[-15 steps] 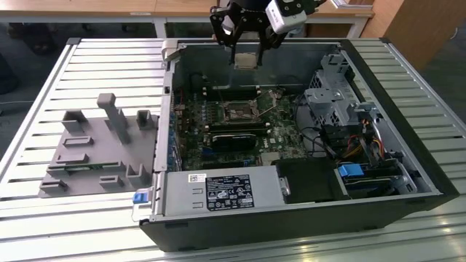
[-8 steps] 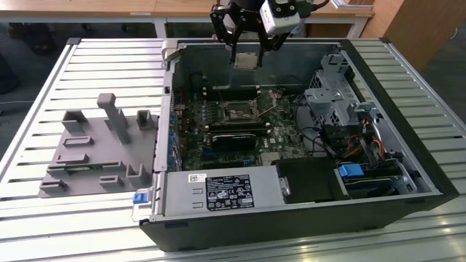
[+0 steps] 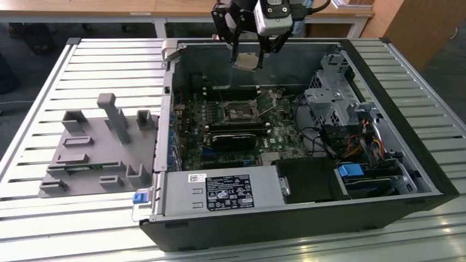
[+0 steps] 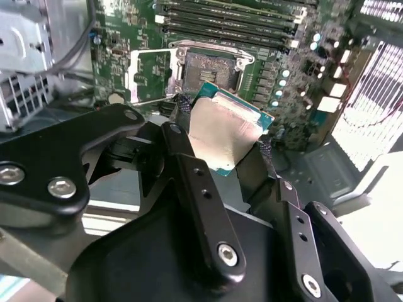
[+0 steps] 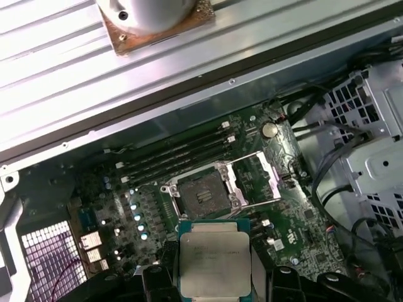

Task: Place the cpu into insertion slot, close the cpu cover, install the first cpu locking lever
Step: 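Place the cpu into insertion slot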

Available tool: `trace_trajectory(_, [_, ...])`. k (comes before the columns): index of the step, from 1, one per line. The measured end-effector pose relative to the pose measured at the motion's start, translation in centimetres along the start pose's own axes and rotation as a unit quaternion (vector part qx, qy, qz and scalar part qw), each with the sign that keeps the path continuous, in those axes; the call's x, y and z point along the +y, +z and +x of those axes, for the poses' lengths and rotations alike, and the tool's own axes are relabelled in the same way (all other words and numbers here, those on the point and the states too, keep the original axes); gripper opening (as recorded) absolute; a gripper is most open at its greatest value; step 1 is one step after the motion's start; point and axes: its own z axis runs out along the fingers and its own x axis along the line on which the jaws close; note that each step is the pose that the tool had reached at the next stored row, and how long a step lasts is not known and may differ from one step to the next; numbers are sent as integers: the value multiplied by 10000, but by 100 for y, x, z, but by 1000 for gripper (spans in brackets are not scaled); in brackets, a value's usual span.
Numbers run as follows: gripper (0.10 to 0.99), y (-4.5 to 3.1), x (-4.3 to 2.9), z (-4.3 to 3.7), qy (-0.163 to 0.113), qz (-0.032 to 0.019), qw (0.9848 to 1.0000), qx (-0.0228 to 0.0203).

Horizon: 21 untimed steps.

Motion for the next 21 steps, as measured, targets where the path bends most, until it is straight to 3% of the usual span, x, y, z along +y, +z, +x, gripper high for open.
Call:
trace_trajectory(5, [541,6,0,0,448,-9,9990,-40])
trace_trajectory(10, [541,13,-1,0,900,-19,9959,-81])
trace_trajectory(15, [541,19,-1,0,1347,-27,9908,-121])
trace_trajectory(21, [541,28,-2,-1,1871,-37,9822,-168])
